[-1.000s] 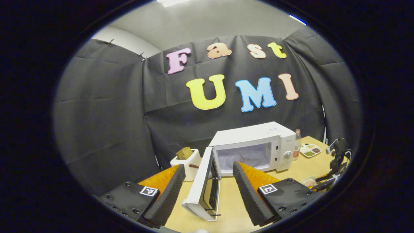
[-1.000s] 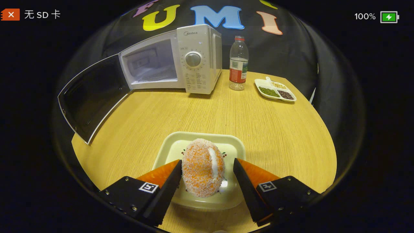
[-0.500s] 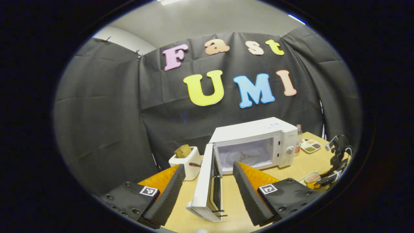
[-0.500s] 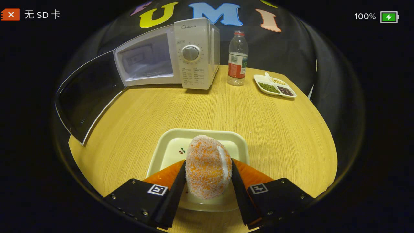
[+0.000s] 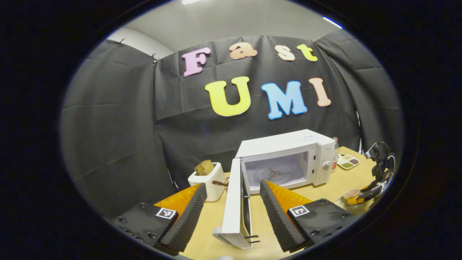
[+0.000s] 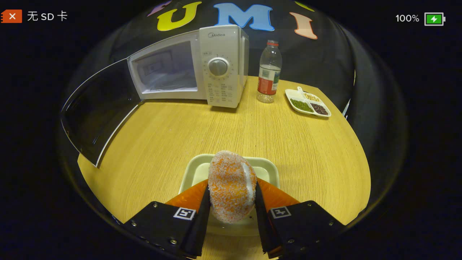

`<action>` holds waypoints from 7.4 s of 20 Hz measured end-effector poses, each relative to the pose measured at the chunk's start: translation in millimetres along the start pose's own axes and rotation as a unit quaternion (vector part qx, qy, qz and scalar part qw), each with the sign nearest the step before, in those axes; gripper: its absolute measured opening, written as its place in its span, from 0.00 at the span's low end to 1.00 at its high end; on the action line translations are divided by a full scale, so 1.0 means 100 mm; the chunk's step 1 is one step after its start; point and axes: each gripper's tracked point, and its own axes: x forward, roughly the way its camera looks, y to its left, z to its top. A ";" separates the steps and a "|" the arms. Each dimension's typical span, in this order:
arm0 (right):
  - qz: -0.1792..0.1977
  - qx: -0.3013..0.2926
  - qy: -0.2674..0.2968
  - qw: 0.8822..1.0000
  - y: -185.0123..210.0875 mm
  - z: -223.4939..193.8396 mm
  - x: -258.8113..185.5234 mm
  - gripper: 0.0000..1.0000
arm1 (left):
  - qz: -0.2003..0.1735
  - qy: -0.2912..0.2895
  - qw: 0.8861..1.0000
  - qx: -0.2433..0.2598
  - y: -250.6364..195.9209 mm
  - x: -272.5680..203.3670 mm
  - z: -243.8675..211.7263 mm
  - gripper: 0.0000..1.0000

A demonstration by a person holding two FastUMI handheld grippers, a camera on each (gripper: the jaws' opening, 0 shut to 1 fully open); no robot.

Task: Open the microwave oven with the left hand, put the food in, and close the microwave oven.

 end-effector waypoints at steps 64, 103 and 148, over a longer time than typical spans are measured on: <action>-0.039 0.107 -0.312 0.943 1.16 2.62 -0.42 0.97 | 0.013 -0.014 0.999 0.037 0.89 0.31 -0.36 1.00; -0.065 0.039 -0.294 0.953 -0.16 2.05 -2.07 0.97 | -0.147 0.040 0.988 0.026 -1.50 0.26 -1.14 0.96; -0.127 0.072 -0.239 0.960 -1.36 1.73 -1.99 0.97 | -0.129 0.019 0.991 0.006 -3.01 2.00 -0.60 0.94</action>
